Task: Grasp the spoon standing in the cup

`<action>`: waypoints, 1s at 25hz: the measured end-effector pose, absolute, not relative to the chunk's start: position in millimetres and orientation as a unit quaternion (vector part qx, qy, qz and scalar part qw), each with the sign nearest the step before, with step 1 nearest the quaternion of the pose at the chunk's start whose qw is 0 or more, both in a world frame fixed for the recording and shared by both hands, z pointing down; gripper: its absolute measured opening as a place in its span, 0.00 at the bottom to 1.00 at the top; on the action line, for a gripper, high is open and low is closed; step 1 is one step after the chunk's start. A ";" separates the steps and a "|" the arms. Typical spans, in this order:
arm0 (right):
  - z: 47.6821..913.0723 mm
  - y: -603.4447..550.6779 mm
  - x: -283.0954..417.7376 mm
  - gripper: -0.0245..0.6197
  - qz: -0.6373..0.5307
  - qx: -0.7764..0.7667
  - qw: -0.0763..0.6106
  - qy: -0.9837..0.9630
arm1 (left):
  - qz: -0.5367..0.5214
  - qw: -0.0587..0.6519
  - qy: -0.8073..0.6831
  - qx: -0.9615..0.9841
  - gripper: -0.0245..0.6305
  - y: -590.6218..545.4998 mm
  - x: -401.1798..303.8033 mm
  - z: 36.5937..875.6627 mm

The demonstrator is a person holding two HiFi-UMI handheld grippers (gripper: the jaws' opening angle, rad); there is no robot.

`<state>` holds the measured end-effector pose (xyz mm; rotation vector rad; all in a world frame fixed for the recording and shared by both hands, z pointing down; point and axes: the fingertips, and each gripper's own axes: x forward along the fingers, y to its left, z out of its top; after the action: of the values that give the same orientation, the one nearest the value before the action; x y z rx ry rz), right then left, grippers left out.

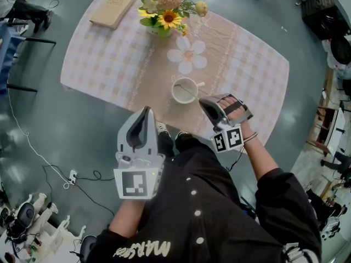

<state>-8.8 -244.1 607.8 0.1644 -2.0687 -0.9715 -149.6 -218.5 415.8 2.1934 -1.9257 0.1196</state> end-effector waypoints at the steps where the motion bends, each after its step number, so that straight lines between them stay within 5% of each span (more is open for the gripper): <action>1: 605.0 -243.8 -8.0 0.05 -0.384 0.066 0.412 -0.824 | 0.041 0.109 -0.654 0.747 0.07 -219.0 -149.2 414.4; 13: 554.5 -244.1 0.7 0.05 -0.353 0.118 0.382 -0.846 | 0.031 0.079 -0.648 0.757 0.07 -227.2 -151.0 392.5; 25: 457.9 -260.2 -10.9 0.05 -0.263 0.230 0.279 -0.894 | 0.026 0.027 -0.638 0.769 0.07 -249.6 -159.6 360.8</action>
<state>-10.9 -260.2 457.9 0.6171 -2.3997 -0.7065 -159.6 -249.6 360.8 2.3756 -1.9692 0.0799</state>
